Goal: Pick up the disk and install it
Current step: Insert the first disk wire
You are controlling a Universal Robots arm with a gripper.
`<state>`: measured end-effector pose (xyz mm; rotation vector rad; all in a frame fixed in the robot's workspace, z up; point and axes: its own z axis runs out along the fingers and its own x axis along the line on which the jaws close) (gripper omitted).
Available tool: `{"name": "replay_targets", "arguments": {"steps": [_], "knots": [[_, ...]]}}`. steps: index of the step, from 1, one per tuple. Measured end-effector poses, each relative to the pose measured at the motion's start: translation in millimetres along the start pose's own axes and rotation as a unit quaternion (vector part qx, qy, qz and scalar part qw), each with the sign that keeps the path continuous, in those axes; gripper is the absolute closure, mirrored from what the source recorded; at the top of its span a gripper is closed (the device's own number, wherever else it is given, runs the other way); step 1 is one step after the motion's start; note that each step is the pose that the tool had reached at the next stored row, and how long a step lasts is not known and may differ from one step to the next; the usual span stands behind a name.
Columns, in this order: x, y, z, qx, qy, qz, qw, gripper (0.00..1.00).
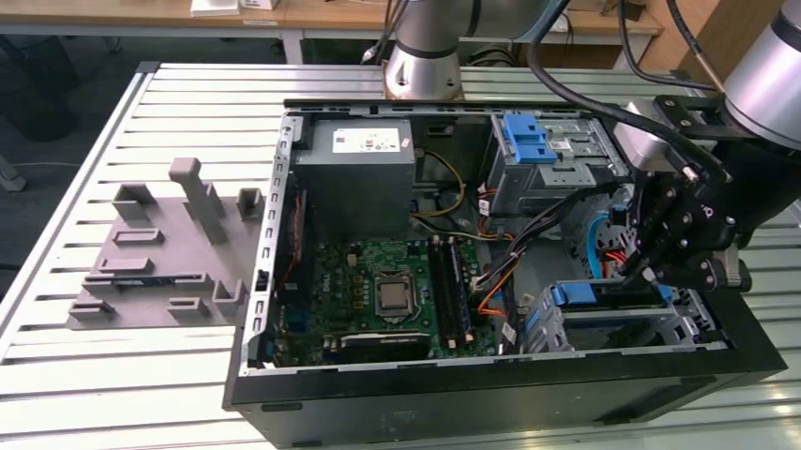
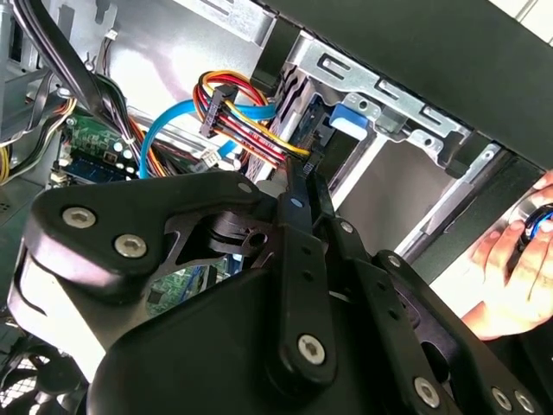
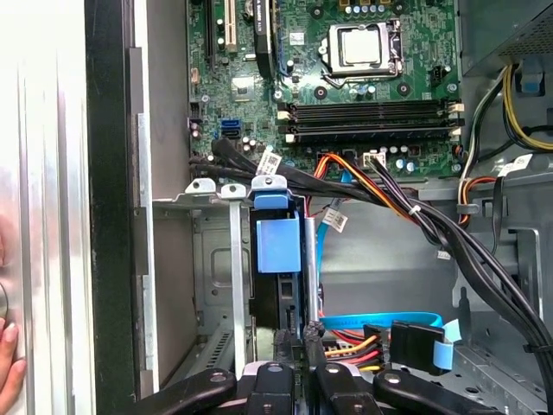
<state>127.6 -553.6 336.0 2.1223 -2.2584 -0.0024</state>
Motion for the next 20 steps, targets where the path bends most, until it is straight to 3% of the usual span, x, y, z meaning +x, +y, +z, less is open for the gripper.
{"name": "replay_targets", "arguments": {"steps": [6, 12, 20], "knots": [[0.0, -0.5, 1.8, -0.0001, -0.0003, 0.000, 1.0000, 0.84], [-0.1, -0.7, 2.9, -0.0003, -0.0029, 0.000, 1.0000, 0.84], [-0.2, -0.8, 5.8, -0.0008, -0.0030, 0.000, 1.0000, 0.84]]}}
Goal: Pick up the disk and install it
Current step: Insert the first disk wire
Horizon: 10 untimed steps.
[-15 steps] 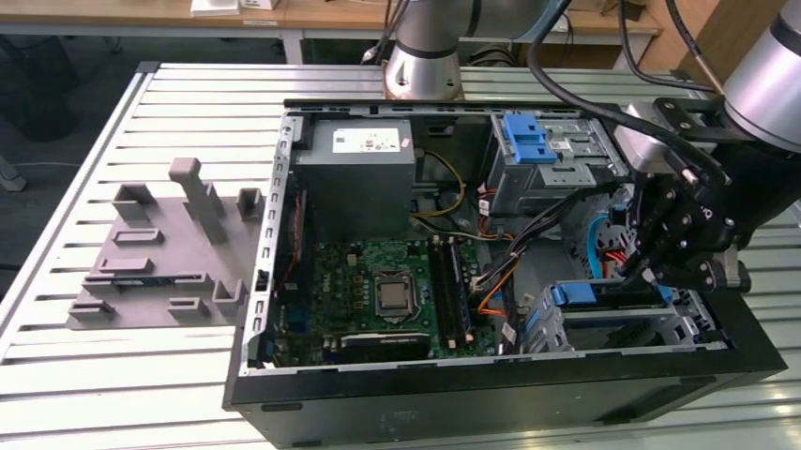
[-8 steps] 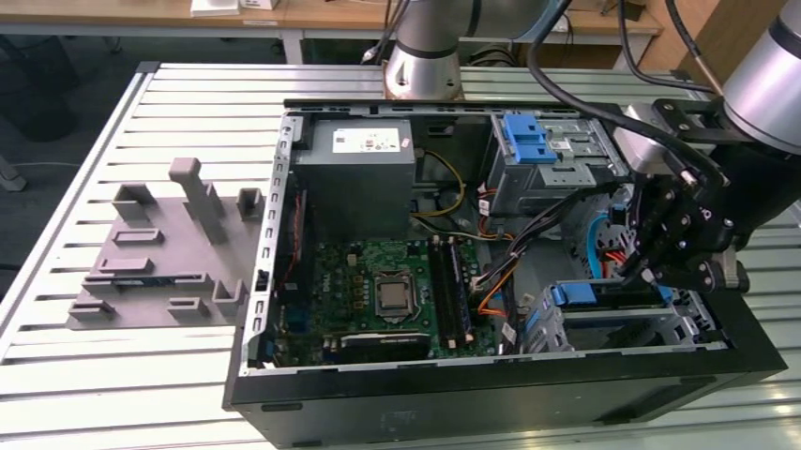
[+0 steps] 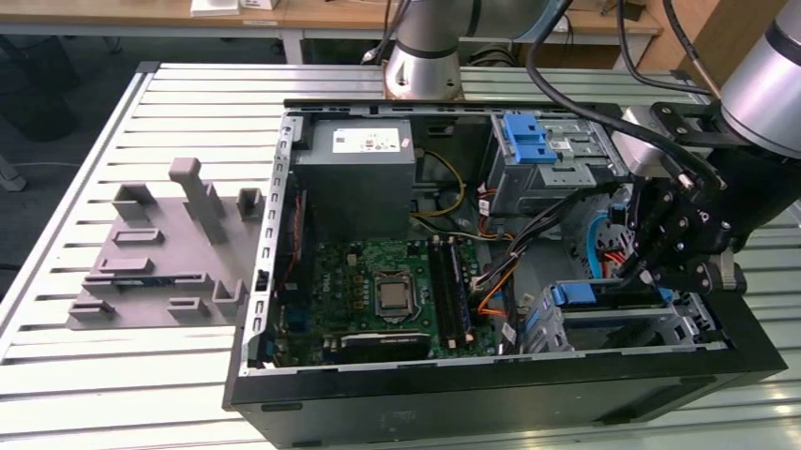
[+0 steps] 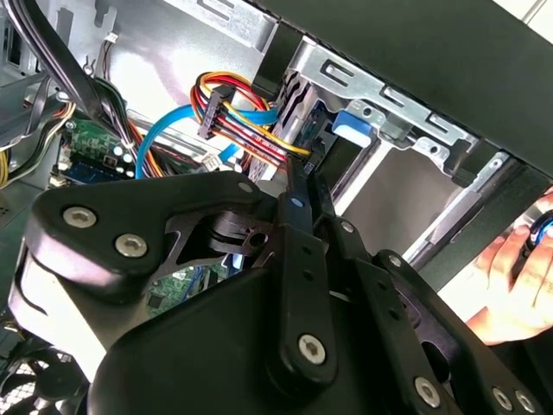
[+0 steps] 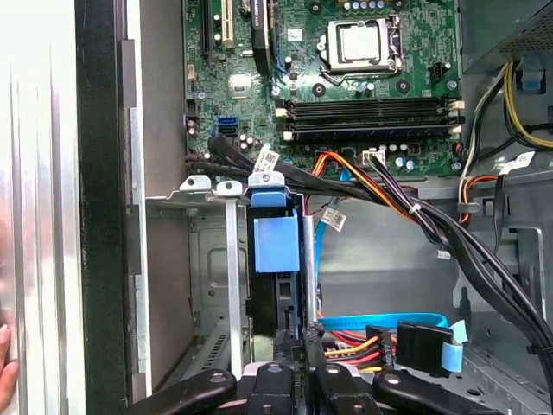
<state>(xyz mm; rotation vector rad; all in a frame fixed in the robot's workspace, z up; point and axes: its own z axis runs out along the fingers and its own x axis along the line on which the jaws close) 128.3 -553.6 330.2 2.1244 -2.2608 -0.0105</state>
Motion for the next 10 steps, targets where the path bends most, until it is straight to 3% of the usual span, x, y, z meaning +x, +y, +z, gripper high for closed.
{"name": "replay_targets", "arguments": {"steps": [10], "knots": [[0.0, -0.2, 1.3, -0.0010, -0.0002, 0.000, 1.0000, 0.82]]}}
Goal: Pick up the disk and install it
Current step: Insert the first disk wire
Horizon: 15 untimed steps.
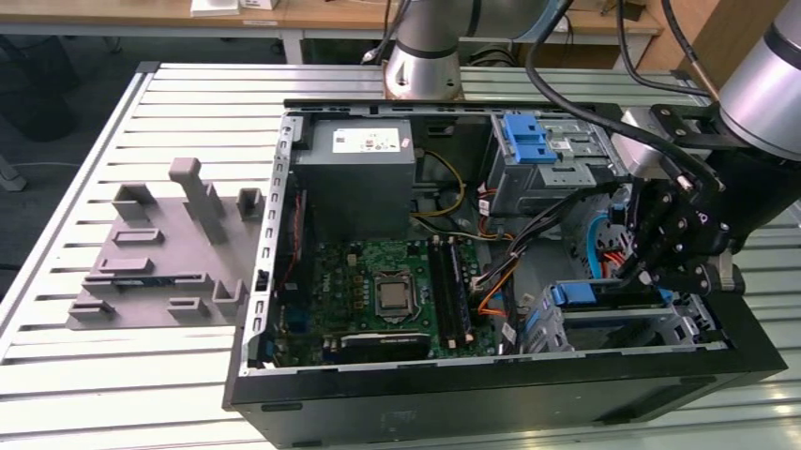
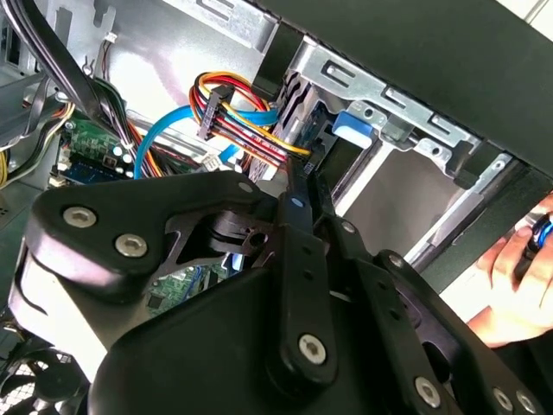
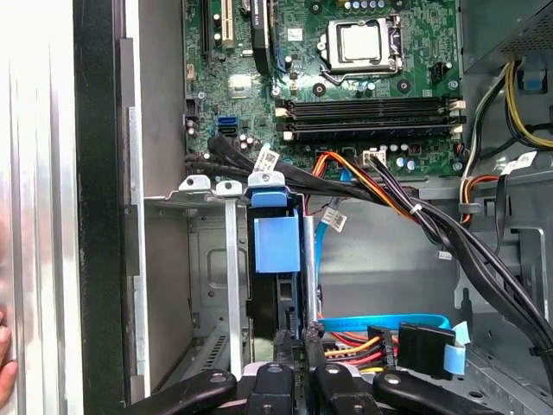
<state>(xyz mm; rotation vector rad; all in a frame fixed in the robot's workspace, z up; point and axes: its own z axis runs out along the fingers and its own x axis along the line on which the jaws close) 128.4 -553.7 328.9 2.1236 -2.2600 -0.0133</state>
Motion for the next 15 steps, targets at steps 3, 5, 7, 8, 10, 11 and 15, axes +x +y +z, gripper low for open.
{"name": "replay_targets", "arguments": {"steps": [3, 5, 7, 8, 10, 11, 15], "knots": [[0.1, 0.1, -3.6, 0.0000, 0.0001, 0.000, 1.0000, 0.76], [0.2, 0.2, -7.1, 0.0000, 0.0001, 0.000, 1.0000, 0.76], [0.1, 0.3, -10.0, 0.0000, 0.0001, 0.000, 1.0000, 0.76], [0.2, 0.4, -11.0, 0.0000, 0.0001, 0.000, 1.0000, 0.76], [0.2, 0.4, -11.3, -0.0001, 0.0000, 0.000, 1.0000, 0.78], [0.2, 0.4, -11.3, -0.0001, 0.0000, 0.000, 1.0000, 0.84], [0.2, 0.4, -11.5, -0.0001, 0.0001, 0.000, 1.0000, 0.89]]}}
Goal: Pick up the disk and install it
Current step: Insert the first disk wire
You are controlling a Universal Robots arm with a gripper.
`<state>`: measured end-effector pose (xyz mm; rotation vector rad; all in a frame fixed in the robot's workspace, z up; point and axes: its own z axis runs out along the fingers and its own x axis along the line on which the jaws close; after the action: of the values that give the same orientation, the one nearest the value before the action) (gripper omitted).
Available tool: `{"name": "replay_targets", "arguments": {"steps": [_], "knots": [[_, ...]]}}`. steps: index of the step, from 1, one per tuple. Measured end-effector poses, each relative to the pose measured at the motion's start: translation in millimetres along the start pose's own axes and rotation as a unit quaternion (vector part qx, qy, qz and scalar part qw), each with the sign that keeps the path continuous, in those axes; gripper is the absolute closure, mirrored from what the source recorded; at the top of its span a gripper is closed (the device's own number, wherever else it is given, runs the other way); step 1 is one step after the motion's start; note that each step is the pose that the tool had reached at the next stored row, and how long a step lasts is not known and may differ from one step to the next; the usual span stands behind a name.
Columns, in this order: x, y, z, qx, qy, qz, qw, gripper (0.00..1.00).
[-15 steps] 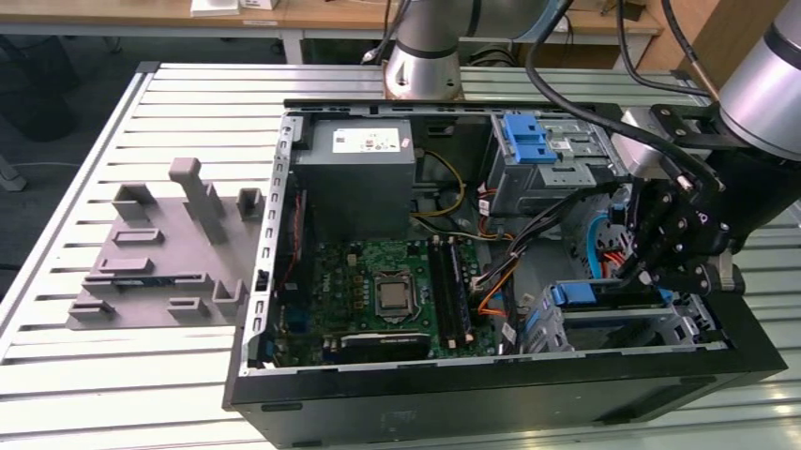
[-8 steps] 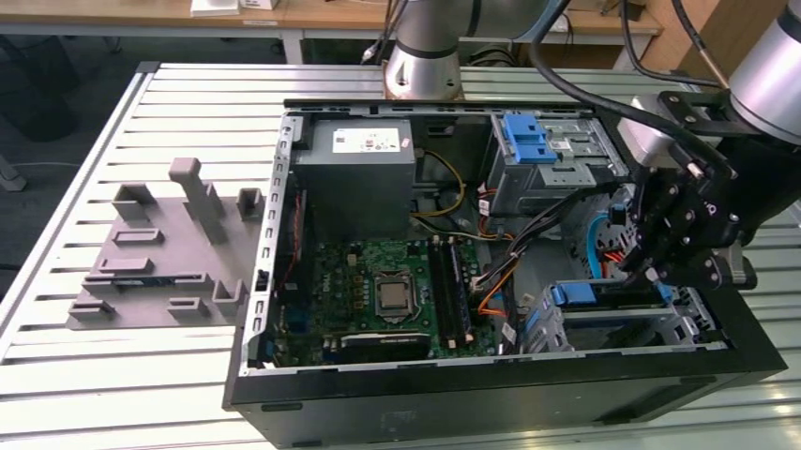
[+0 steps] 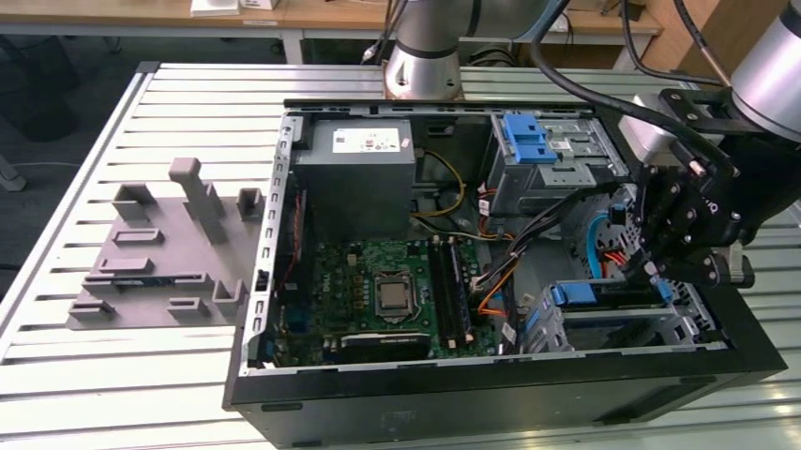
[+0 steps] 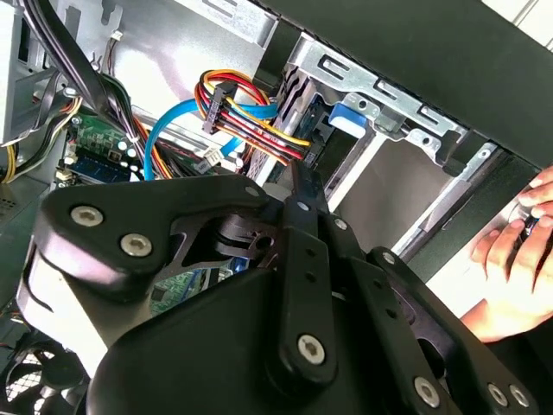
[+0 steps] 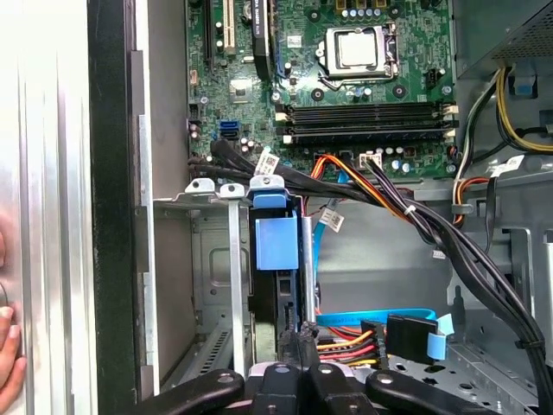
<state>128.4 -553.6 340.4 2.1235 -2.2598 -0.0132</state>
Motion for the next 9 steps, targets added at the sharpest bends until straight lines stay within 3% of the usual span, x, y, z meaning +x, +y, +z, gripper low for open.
{"name": "replay_targets", "arguments": {"steps": [9], "knots": [[0.0, 0.0, -0.1, 0.0000, 0.0000, 0.000, 1.0000, 0.89]]}}
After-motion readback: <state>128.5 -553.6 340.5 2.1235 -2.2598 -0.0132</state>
